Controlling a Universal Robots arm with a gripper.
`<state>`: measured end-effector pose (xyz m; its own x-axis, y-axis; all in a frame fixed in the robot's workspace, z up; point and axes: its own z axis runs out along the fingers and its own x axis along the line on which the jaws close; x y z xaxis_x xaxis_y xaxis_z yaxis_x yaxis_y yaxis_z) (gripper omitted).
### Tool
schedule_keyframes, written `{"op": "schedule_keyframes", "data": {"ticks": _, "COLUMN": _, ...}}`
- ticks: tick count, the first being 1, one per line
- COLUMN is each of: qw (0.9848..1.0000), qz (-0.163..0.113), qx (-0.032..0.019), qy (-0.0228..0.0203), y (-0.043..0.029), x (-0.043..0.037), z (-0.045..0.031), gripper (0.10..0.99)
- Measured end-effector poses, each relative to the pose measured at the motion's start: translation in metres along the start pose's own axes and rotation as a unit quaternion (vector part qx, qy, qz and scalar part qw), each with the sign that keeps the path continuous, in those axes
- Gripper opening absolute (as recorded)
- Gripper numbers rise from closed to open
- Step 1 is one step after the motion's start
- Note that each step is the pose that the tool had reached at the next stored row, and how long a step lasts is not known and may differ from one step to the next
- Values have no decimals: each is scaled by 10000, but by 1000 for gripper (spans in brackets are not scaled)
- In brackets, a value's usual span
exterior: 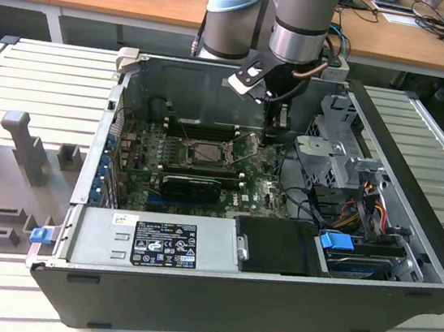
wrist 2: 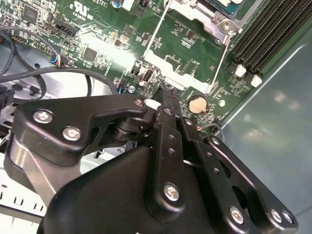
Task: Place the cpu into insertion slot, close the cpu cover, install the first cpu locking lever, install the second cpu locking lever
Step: 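Close the cpu cover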
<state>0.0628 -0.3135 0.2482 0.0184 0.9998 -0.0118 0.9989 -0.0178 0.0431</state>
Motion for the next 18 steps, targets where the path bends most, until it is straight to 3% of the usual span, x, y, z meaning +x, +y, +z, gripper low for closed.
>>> {"op": "schedule_keyframes", "data": {"ticks": 6, "qw": 10000, "qz": -1, "qx": 25, "qy": 25, "y": -22, "x": 2, "z": 14, "gripper": 106}}
{"op": "schedule_keyframes", "data": {"ticks": 10, "qw": 10000, "qz": 0, "qx": 25, "qy": 54, "y": -101, "x": 0, "z": 11, "gripper": 106}}
{"op": "schedule_keyframes", "data": {"ticks": 16, "qw": 10000, "qz": 0, "qx": 26, "qy": 65, "y": -196, "x": -1, "z": 14, "gripper": 106}}
{"op": "schedule_keyframes", "data": {"ticks": 18, "qw": 10000, "qz": 1, "qx": 26, "qy": 71, "y": -261, "x": -3, "z": 16, "gripper": 106}}
